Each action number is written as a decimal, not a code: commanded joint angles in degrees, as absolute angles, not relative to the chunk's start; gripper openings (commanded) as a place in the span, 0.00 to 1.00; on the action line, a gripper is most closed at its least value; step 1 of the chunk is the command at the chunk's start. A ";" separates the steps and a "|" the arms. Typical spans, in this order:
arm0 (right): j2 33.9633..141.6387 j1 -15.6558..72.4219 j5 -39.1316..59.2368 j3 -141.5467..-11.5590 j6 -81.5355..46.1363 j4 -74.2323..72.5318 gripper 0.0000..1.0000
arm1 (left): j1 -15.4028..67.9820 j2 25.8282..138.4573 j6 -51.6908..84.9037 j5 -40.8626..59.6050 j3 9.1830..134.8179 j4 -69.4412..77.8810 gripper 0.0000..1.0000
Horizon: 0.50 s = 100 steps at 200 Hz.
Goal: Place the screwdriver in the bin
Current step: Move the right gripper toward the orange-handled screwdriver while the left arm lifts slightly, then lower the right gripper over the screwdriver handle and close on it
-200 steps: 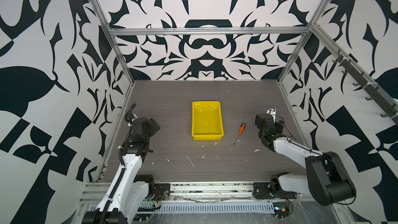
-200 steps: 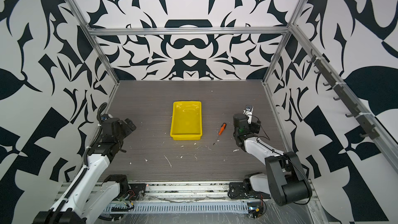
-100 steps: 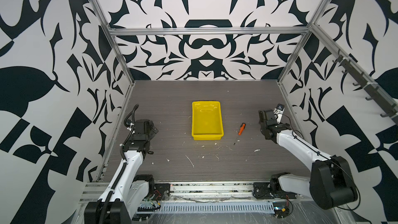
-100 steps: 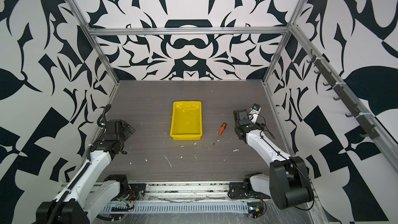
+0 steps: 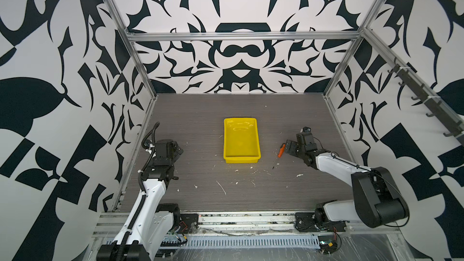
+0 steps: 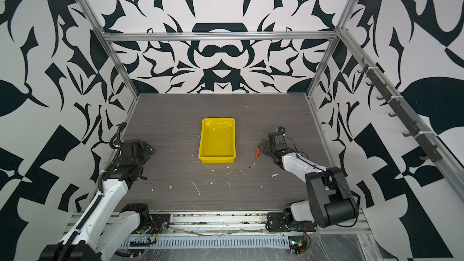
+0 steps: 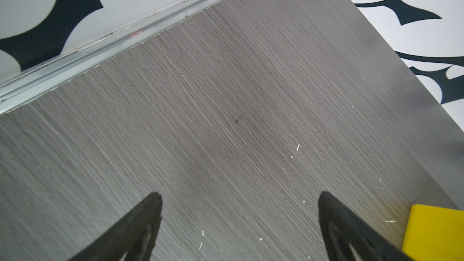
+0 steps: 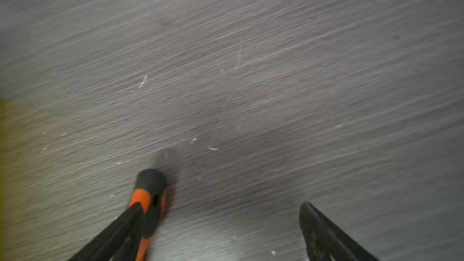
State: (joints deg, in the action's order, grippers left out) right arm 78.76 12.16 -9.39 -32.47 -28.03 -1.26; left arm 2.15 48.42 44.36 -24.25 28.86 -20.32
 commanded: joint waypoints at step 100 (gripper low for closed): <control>82.51 12.30 -5.10 -36.16 -26.65 -2.35 0.92 | 1.95 36.13 46.40 -25.25 22.05 -18.65 1.00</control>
State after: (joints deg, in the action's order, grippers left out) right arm 82.61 12.19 -5.76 -34.33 -26.98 -2.37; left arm 2.15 38.76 45.28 -24.40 23.66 -18.92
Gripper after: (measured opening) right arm 0.933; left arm 0.997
